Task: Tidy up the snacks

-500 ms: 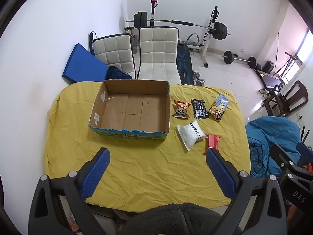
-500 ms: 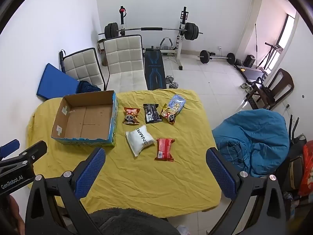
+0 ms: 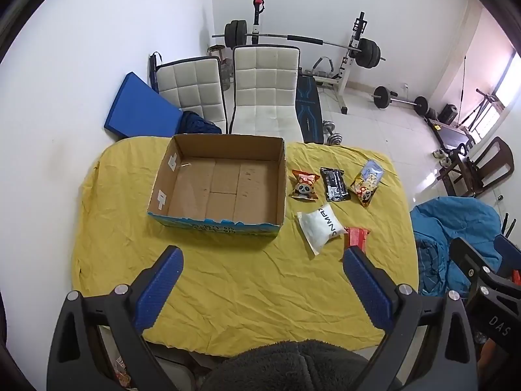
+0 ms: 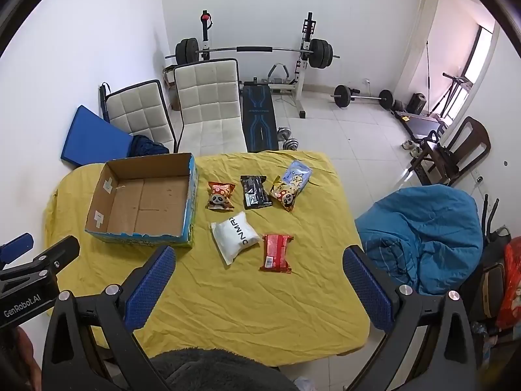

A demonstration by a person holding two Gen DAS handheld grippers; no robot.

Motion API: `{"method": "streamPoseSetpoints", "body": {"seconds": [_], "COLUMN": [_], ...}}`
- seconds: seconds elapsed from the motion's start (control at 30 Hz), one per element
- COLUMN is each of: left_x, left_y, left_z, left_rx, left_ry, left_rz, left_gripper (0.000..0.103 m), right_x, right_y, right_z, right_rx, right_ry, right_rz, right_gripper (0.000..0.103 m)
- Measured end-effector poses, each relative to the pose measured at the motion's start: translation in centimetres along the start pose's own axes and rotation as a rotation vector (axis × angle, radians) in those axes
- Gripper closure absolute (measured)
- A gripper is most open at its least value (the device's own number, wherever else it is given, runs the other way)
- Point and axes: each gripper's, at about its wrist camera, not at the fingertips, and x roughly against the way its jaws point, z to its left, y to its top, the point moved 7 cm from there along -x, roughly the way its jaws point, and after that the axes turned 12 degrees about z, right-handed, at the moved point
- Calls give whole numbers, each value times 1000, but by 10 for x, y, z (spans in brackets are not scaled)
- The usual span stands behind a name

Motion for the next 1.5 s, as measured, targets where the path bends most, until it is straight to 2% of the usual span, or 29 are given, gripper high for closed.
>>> {"method": "streamPoseSetpoints", "body": {"seconds": [0.63, 1.5], "left_x": [1, 9], "left_y": [0, 5], "left_z": [3, -2], "left_rx": [0, -7], "left_ry": [14, 9], "left_rz": [-54, -65], "left_gripper": [2, 2], "right_x": [5, 15], "right_y": [6, 15], "right_z": [5, 6], "right_rx": [9, -3], "right_ry": [-9, -9], "right_rz": [-46, -75], "right_gripper": [0, 0]}}
